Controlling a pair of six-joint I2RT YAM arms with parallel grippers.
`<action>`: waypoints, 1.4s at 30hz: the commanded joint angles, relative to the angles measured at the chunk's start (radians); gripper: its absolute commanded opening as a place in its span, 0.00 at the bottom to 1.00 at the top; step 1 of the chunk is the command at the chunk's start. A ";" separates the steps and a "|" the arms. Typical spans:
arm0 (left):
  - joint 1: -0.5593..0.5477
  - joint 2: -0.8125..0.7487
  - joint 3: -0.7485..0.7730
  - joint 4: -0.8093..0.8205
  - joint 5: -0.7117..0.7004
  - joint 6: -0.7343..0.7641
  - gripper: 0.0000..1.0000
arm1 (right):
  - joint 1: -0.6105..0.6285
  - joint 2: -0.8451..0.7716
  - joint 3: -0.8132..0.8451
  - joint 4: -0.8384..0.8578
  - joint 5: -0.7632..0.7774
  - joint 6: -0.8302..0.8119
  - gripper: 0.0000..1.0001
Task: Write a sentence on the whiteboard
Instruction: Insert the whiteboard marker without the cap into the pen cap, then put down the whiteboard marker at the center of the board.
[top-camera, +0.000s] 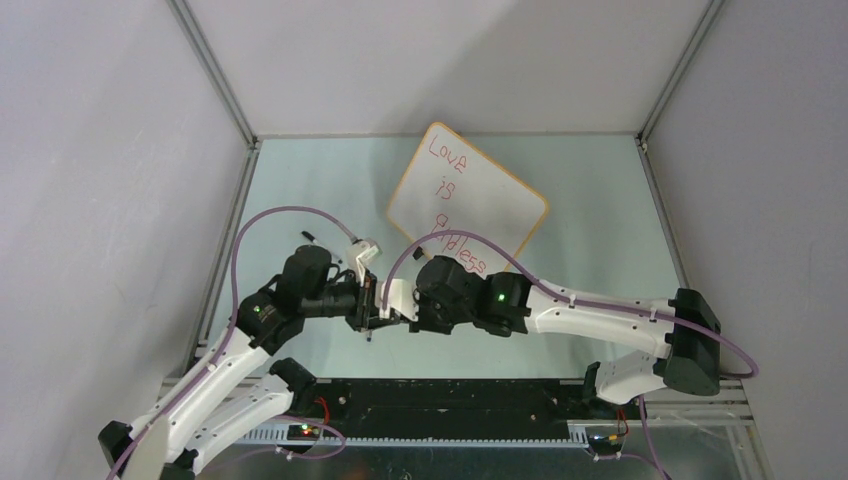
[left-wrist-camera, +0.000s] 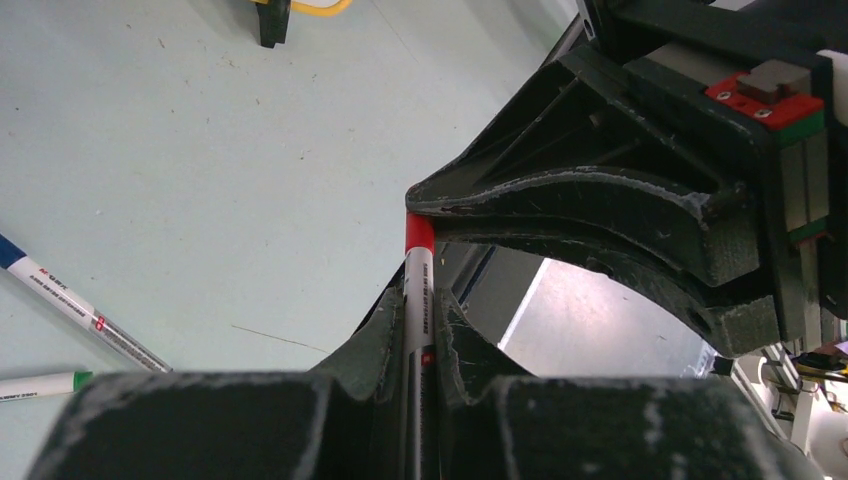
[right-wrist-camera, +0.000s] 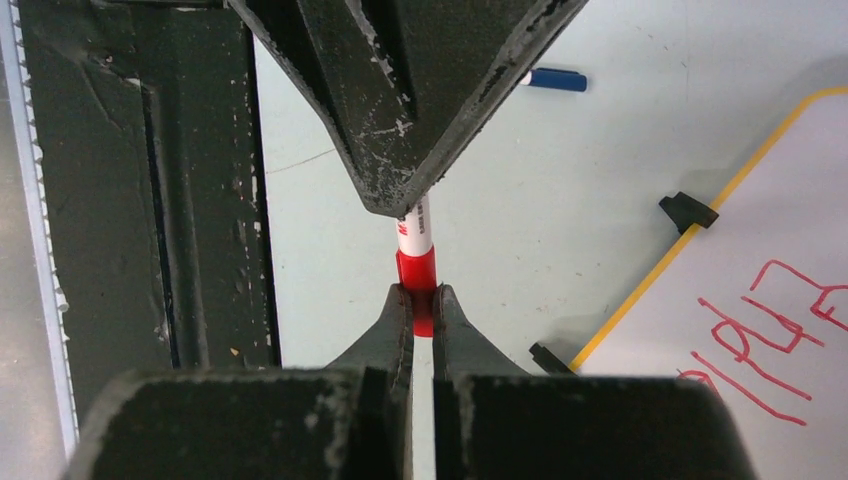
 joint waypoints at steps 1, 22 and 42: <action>-0.018 0.023 -0.007 0.089 0.017 -0.008 0.00 | 0.057 -0.032 0.098 0.547 -0.107 0.056 0.00; -0.008 0.009 0.032 0.024 -0.225 -0.007 0.00 | 0.021 -0.229 -0.026 0.508 0.070 0.118 0.99; 0.029 0.170 -0.087 0.428 -1.000 -0.415 0.09 | -0.334 -0.768 -0.296 -0.012 0.599 0.697 0.99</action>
